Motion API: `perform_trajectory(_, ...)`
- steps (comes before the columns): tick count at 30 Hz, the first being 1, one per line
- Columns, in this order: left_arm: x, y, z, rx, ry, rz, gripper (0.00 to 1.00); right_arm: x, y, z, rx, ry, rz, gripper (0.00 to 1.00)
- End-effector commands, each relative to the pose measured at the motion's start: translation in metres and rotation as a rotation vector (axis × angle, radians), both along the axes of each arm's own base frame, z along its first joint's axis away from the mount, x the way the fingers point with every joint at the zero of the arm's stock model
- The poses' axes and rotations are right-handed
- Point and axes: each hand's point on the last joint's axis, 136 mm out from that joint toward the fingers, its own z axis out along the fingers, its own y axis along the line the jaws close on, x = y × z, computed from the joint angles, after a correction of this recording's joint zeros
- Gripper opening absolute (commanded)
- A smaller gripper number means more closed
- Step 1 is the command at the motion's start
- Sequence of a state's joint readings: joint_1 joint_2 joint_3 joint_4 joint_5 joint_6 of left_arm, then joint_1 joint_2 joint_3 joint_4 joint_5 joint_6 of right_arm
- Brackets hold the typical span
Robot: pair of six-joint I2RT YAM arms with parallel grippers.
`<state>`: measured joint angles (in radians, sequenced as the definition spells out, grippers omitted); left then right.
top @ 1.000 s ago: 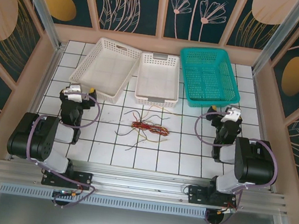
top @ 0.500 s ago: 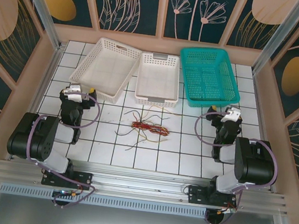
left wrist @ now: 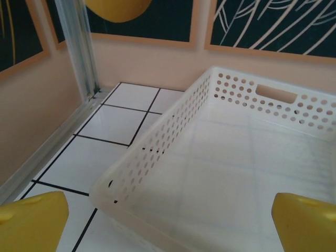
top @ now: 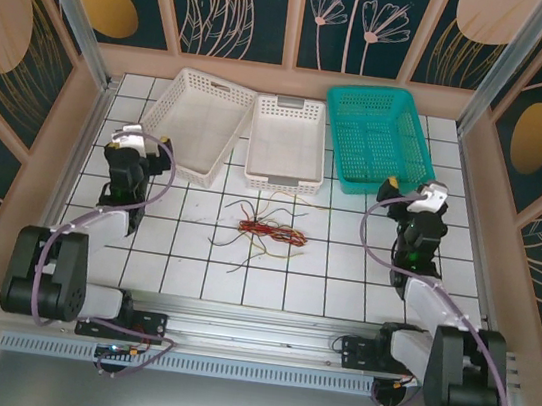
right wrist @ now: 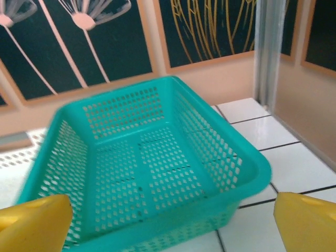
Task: Untangle the cables
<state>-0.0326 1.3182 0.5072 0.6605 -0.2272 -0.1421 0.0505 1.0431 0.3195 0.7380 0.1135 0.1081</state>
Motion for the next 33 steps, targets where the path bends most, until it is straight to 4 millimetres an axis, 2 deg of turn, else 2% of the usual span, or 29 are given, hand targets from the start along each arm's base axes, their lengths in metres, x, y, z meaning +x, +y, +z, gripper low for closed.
perform_trajectory(1, -0.027, 0.013, -0.008, -0.109, 0.053, 0.099, 0.99, -0.005, 0.023, 0.038, 0.173, -0.036, 0.129, 0.99)
perform_trajectory(3, -0.04, 0.009, 0.006, -0.159, -0.023, 0.077, 0.99, -0.011, 0.027, 0.049, 0.302, -0.046, 0.153, 0.99)
perform_trajectory(6, -0.054, 0.001, 0.03, -0.275, -0.109, 0.046, 0.99, -0.015, 0.021, 0.048, 0.476, -0.012, 0.113, 0.99)
perform_trajectory(8, -0.062, -0.002, 0.043, -0.367, -0.144, 0.041, 0.99, -0.016, 0.034, 0.058, 0.453, -0.023, 0.196, 0.99)
perform_trajectory(9, -0.068, 0.0, 0.043, -0.452, -0.149, 0.073, 0.99, -0.015, 0.037, 0.06, 0.458, -0.019, 0.215, 0.99)
perform_trajectory(13, -0.095, 0.013, 0.053, -0.666, -0.22, 0.189, 0.99, -0.012, 0.047, 0.06, 0.478, -0.002, 0.269, 0.99)
perform_trajectory(16, -0.098, -0.01, 0.079, -0.62, -0.24, 0.015, 0.99, -0.016, 0.056, 0.059, 0.499, -0.011, 0.318, 0.99)
perform_trajectory(19, -0.097, -0.024, 0.074, -0.638, -0.176, -0.05, 0.99, -0.012, 0.074, 0.054, 0.441, 0.059, 0.364, 0.99)
perform_trajectory(23, -0.099, -0.038, 0.048, -0.648, -0.055, -0.093, 0.98, -0.007, 0.113, 0.037, 0.303, 0.188, 0.387, 0.98)
perform_trajectory(27, -0.102, -0.044, 0.017, -0.663, 0.064, -0.09, 0.97, -0.017, 0.152, 0.025, 0.208, 0.253, 0.45, 0.98)
perform_trajectory(33, -0.109, -0.057, -0.008, -0.645, 0.171, -0.118, 0.98, -0.036, 0.192, 0.017, 0.177, 0.323, 0.585, 0.97)
